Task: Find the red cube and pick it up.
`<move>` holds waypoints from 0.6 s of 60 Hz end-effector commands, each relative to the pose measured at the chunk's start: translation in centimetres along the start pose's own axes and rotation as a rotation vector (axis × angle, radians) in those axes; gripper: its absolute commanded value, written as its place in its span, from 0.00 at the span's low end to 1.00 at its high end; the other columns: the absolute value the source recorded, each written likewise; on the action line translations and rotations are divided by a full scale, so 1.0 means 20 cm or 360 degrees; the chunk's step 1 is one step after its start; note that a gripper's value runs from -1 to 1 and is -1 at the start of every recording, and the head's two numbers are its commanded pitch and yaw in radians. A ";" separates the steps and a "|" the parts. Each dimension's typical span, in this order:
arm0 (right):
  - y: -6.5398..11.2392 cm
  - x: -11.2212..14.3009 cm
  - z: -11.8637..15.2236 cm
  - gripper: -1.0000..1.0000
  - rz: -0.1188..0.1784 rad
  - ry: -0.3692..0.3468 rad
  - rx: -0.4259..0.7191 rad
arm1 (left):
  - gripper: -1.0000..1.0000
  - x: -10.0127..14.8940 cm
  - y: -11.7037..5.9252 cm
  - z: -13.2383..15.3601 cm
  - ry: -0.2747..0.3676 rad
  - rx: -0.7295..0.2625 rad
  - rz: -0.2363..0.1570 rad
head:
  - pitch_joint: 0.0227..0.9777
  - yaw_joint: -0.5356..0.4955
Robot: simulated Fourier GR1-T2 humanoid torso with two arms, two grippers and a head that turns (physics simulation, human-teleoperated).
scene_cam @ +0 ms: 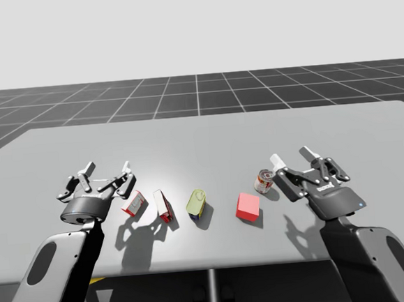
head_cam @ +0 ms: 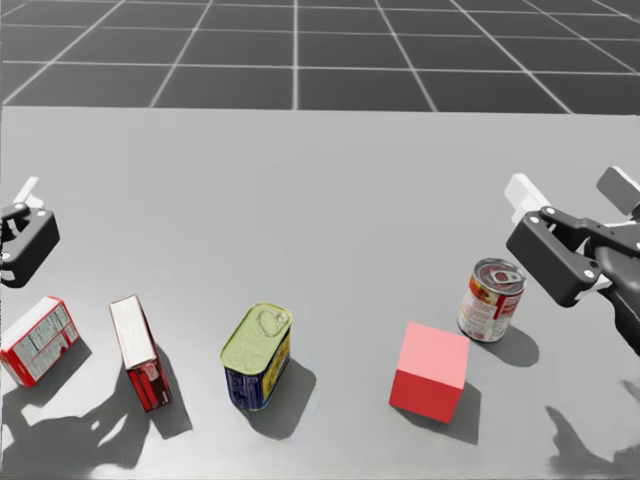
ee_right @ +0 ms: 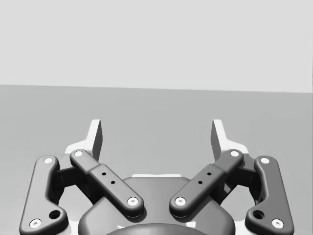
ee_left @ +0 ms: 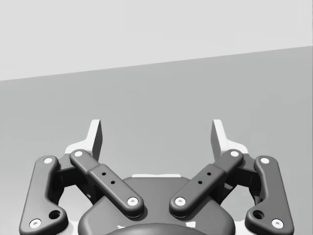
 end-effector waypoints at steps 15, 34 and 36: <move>0.01 -0.01 0.00 0.00 0.0015 -0.0004 -0.0004 | 0.00 0.01 -0.03 0.01 -0.0004 -0.0020 0.0002 | 0.87 0.32; 0.08 0.03 0.04 0.00 -0.0063 0.0043 0.0067 | 0.00 0.01 -0.04 0.01 -0.0005 -0.0026 0.0012 | 0.90 0.28; 0.09 0.04 0.06 0.00 -0.0082 0.0047 0.0052 | 0.00 0.01 -0.04 0.01 -0.0003 -0.0025 0.0015 | 0.89 0.28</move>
